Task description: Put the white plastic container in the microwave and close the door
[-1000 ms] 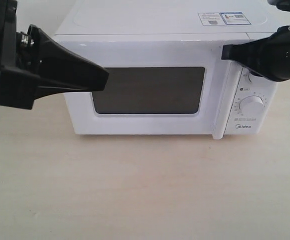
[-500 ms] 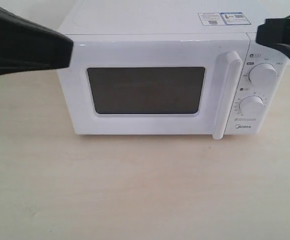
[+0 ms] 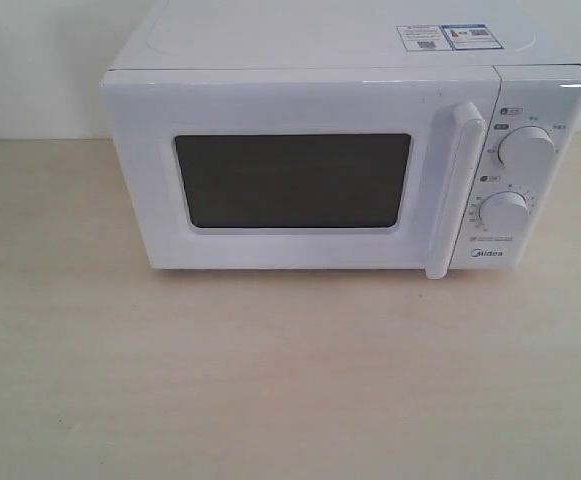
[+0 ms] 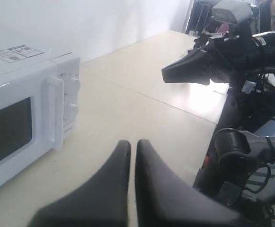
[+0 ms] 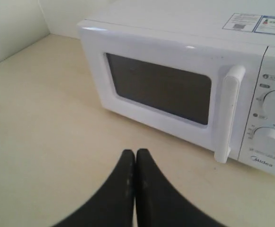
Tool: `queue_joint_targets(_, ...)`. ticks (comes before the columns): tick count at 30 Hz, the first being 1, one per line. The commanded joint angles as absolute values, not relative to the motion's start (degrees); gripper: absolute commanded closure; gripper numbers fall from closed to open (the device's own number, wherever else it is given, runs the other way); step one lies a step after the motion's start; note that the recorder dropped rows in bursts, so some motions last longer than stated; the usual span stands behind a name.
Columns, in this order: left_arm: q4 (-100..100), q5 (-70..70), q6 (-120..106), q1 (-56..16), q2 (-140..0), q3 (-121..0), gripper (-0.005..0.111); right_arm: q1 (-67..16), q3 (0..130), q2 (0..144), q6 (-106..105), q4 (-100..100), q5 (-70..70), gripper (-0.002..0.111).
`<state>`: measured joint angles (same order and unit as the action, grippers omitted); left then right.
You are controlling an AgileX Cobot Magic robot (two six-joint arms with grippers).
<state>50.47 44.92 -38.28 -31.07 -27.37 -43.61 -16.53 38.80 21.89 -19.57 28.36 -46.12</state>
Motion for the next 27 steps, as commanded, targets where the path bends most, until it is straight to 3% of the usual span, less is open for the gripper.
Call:
queue_joint_targets(1, 52.50, 45.54, -35.45, -31.33, -20.98, -40.42, 0.102, -16.53, 38.69, 16.98, -19.13, 27.70, -52.68, 0.108)
queue_joint_targets(14, 52.76, 49.33, -30.37, -31.33, -7.63, -37.25, 0.102, -16.53, 38.69, 13.26, -19.13, 27.70, -58.45, 0.108)
queue_joint_targets(27, 49.97, 48.01, -29.11, -31.33, -5.43, -37.25, 0.102, -16.53, 38.69, 13.26, -19.13, 27.70, -58.45, 0.108)
